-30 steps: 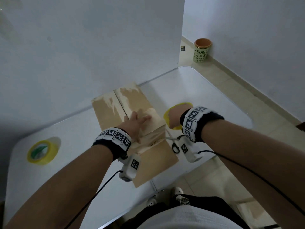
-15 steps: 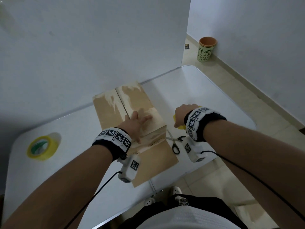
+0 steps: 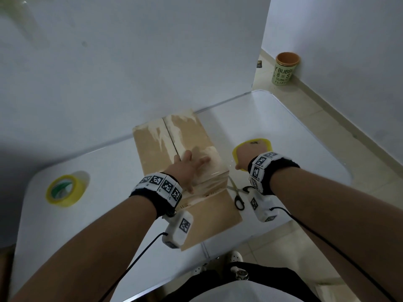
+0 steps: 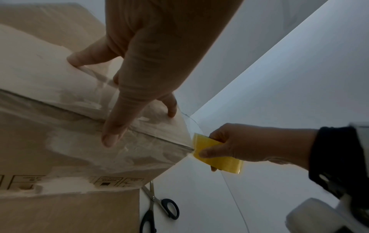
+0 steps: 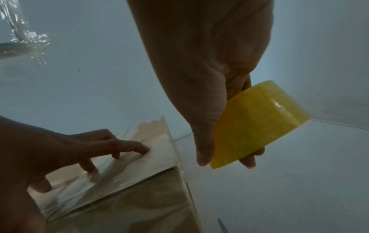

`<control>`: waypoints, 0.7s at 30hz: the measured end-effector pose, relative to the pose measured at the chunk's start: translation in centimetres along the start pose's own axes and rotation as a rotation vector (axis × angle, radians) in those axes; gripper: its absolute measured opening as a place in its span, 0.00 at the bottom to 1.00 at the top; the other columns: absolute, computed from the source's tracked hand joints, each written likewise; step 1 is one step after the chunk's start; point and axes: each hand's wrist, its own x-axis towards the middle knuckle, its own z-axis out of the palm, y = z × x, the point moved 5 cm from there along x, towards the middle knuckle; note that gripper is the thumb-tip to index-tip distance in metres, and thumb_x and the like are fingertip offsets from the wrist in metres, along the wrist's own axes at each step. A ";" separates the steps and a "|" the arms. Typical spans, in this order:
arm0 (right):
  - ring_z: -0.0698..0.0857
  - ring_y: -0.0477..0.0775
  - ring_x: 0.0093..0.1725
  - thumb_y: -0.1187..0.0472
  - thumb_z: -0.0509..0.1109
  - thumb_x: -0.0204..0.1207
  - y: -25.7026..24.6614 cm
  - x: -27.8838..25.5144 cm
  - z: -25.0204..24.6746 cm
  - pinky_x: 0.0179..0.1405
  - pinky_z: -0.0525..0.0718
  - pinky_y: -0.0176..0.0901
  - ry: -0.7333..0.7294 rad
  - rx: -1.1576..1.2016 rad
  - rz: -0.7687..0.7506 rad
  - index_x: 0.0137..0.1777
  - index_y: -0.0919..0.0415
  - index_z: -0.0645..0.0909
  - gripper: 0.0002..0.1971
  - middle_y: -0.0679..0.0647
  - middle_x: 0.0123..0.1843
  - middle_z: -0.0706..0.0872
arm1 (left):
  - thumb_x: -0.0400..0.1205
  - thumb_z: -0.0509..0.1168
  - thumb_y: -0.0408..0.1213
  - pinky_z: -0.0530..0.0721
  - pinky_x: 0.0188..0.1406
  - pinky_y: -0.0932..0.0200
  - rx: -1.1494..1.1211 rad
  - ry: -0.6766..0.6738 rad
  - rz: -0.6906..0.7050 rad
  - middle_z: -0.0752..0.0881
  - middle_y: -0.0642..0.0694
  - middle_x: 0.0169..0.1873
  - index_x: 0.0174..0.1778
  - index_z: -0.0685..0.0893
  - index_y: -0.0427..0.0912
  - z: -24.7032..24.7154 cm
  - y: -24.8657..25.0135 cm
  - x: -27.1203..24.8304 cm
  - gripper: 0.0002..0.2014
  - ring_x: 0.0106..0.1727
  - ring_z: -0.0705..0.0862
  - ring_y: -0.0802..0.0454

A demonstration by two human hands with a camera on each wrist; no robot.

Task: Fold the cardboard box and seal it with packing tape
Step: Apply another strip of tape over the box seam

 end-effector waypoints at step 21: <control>0.84 0.58 0.52 0.38 0.67 0.75 0.5 2.1 -0.2 0.70 0.65 0.57 -0.116 0.078 -0.160 0.48 0.59 0.79 0.22 0.54 0.44 0.84 | 0.76 0.69 0.59 0.74 0.70 0.43 0.145 -0.068 0.151 0.66 0.41 0.76 0.84 0.55 0.55 -5.5 3.6 3.7 0.43 0.73 0.71 0.38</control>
